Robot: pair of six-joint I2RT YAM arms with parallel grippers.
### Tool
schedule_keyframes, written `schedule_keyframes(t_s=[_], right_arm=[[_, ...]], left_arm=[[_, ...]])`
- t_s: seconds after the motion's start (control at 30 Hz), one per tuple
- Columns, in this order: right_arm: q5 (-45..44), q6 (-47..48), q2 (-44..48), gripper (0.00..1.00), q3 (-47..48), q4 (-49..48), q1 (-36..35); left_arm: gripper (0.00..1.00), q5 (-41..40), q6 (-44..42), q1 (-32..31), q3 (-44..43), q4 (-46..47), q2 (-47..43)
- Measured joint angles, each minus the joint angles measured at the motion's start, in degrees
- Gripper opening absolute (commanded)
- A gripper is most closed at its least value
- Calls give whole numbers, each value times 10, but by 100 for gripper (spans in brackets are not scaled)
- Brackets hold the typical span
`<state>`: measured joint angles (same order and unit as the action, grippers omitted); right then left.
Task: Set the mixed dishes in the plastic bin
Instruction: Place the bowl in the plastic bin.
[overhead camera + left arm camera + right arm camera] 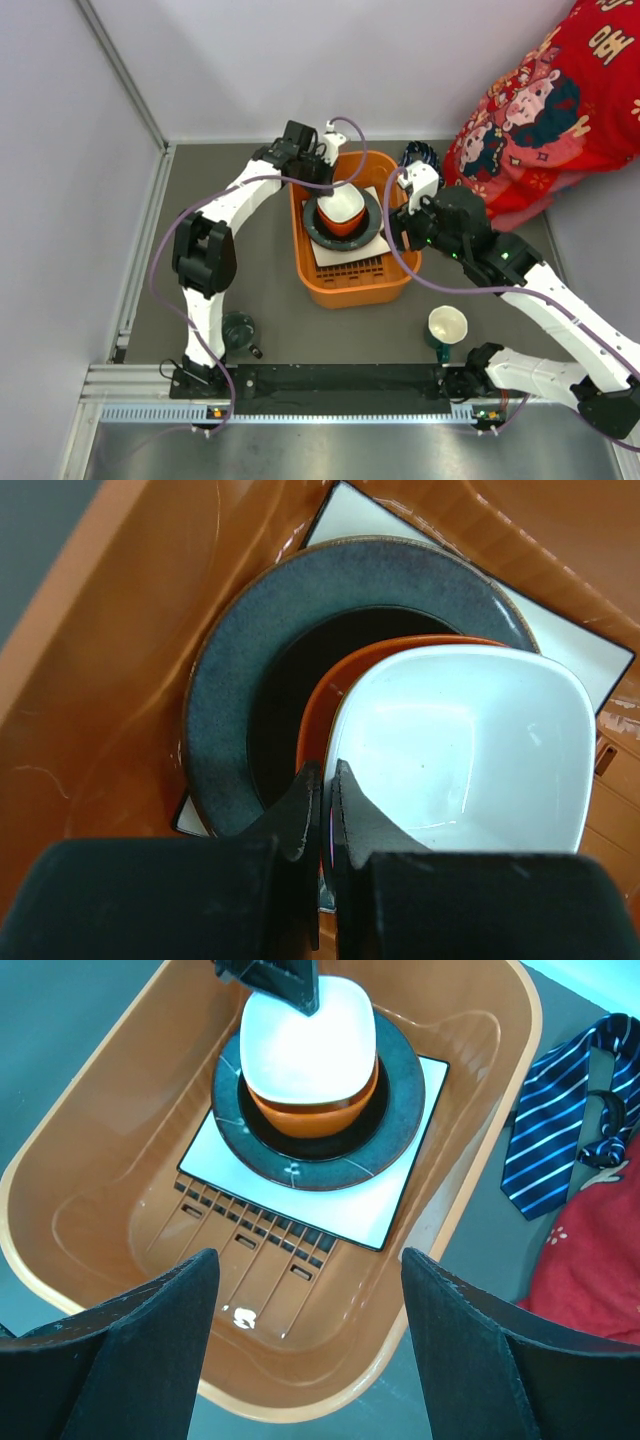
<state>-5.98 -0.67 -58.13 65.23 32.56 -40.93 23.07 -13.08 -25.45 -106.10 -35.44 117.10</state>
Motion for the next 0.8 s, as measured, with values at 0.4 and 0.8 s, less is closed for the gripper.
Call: schedule_keyframes(t_s=[0.4, 0.8], right_arm=[[0, 0, 0, 73, -7, -2, 0], [0, 0, 0, 73, -8, -3, 1]], left_arm=[[30, 2, 16, -1, 17, -1, 7], [67, 14, 27, -4, 17, 9, 6]])
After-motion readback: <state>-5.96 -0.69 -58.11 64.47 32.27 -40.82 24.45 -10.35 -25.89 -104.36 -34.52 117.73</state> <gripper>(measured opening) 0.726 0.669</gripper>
